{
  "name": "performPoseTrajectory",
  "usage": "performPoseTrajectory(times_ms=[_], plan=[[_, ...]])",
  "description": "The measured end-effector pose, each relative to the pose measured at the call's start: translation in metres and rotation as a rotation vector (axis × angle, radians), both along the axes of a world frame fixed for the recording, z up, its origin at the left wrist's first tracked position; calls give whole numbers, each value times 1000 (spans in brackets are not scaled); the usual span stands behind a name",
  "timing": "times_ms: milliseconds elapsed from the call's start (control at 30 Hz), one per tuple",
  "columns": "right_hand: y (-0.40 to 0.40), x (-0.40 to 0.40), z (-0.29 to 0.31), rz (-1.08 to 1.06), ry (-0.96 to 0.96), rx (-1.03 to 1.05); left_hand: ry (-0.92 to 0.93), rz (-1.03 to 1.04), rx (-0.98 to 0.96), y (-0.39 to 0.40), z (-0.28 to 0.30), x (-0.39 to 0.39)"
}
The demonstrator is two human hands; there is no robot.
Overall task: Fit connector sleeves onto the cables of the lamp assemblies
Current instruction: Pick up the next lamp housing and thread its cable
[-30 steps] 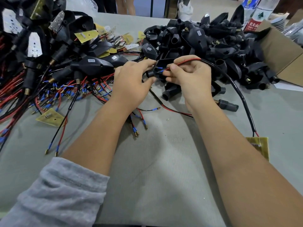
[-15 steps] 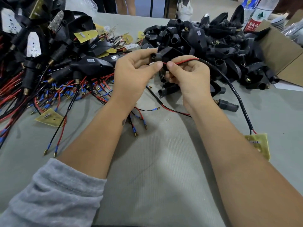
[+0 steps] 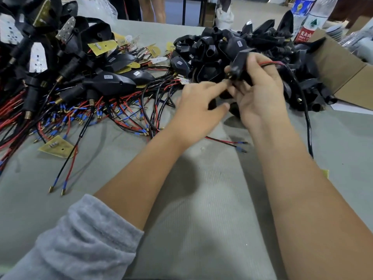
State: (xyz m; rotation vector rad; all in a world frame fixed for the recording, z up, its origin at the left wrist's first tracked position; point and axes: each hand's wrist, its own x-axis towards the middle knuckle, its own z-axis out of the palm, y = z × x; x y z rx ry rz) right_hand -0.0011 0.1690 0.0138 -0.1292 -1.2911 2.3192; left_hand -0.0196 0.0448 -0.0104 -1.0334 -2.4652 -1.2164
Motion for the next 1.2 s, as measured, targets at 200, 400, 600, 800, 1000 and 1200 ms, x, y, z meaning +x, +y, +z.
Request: performPoseTrajectory(times_ms=[200, 400, 600, 800, 1000, 1200], plan=[[39, 6, 9, -157, 163, -154, 428, 86, -322, 20, -11, 28], [53, 11, 10, -205, 180, -215, 296, 0, -482, 20, -27, 21], [54, 10, 13, -192, 216, -220, 331, -29, -514, 24, -26, 23], [40, 5, 10, -130, 167, -125, 336, -3, -507, 22, -29, 20], [5, -3, 2, -60, 58, 201, 25, 89, -28, 10, -9, 4], [-22, -9, -12, -53, -12, 449, -400, 240, 615, -18, 5, -8]])
